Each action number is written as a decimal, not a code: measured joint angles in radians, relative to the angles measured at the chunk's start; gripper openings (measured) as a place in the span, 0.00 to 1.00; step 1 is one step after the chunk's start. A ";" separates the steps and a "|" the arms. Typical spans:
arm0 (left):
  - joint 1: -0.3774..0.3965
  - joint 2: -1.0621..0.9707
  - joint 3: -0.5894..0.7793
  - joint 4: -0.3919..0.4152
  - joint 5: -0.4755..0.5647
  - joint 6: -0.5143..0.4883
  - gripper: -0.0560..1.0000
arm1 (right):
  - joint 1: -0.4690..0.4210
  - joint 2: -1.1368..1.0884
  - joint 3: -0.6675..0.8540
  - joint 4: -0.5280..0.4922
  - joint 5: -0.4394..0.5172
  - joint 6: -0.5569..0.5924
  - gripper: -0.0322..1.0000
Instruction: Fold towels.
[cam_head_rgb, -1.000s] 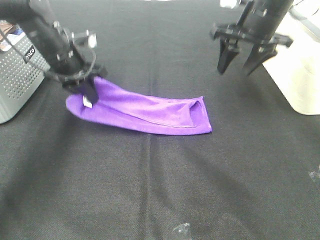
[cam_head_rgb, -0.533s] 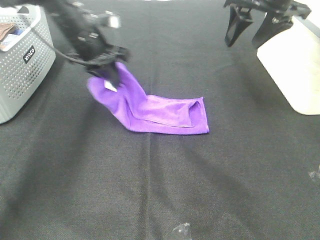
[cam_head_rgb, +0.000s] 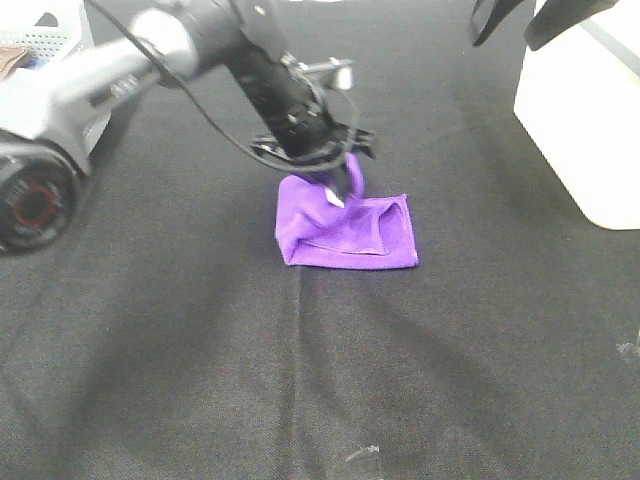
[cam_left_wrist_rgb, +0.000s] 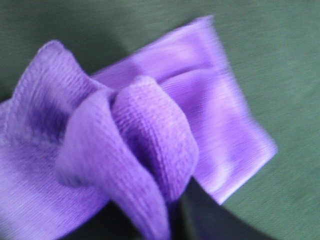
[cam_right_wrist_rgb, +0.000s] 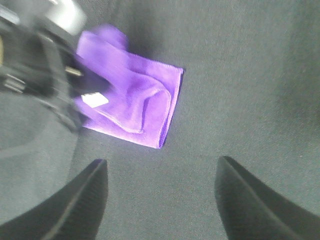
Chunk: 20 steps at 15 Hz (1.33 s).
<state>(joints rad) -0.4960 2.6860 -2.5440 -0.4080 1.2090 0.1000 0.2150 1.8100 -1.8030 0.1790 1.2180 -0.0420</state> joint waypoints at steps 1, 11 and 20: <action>-0.025 0.012 -0.008 -0.021 0.000 -0.003 0.29 | 0.000 -0.010 0.000 0.000 0.000 -0.001 0.61; -0.069 0.012 -0.037 -0.317 -0.092 0.087 0.72 | 0.000 -0.015 0.000 0.003 0.000 -0.002 0.61; -0.022 0.043 -0.058 -0.162 0.004 -0.069 0.72 | 0.000 -0.022 0.000 0.000 0.000 -0.013 0.61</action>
<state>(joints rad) -0.5180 2.7290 -2.6020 -0.5700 1.2130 0.0310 0.2150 1.7880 -1.8030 0.1790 1.2180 -0.0550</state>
